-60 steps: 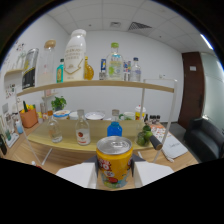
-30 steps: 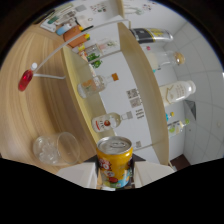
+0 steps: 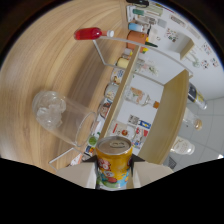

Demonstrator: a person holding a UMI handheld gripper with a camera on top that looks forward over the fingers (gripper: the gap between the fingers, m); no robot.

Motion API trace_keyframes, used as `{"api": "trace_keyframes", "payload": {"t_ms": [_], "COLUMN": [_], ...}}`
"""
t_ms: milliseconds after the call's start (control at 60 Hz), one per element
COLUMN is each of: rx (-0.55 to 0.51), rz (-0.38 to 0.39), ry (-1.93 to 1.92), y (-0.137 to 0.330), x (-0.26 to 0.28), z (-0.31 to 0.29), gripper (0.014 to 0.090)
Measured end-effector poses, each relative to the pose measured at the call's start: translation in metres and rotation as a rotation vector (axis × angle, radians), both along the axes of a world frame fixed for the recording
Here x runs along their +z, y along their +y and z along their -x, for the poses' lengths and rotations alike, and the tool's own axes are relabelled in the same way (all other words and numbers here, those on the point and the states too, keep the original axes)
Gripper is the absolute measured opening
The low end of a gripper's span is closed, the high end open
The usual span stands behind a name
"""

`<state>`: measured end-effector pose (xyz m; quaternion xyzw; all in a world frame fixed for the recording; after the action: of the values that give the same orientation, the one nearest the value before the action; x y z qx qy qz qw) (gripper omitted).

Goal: Make me a cup of Vodka Sunrise.

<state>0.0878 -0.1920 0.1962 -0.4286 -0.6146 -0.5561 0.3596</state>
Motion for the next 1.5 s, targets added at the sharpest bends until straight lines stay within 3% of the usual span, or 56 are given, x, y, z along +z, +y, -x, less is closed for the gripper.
{"api": "trace_keyframes", "payload": {"t_ms": [167, 367, 600, 817, 1083, 1333, 1500], "rx": [-0.005, -0.025, -0.099, -0.244, -0.458, -0.544, -0.559], "rz": [-0.028, -0.09, -0.152, -0.115, 0.051, 0.152, 0.172], "ry": [0.227, 0.92, 1.606, 1.915, 1.976, 1.959, 1.963], "y": [-0.005, -0.022, -0.041, -0.037, -0.022, -0.02, -0.022], "x": [0.023, 0.086, 0.122, 0.039, -0.096, -0.147, -0.152], "z": [0.006, 0.001, -0.076, -0.161, -0.19, -0.188, -0.189], "gripper": [0.0504, 0.0512, 0.0513, 0.0515, 0.0512, 0.0515, 0.0525]}}
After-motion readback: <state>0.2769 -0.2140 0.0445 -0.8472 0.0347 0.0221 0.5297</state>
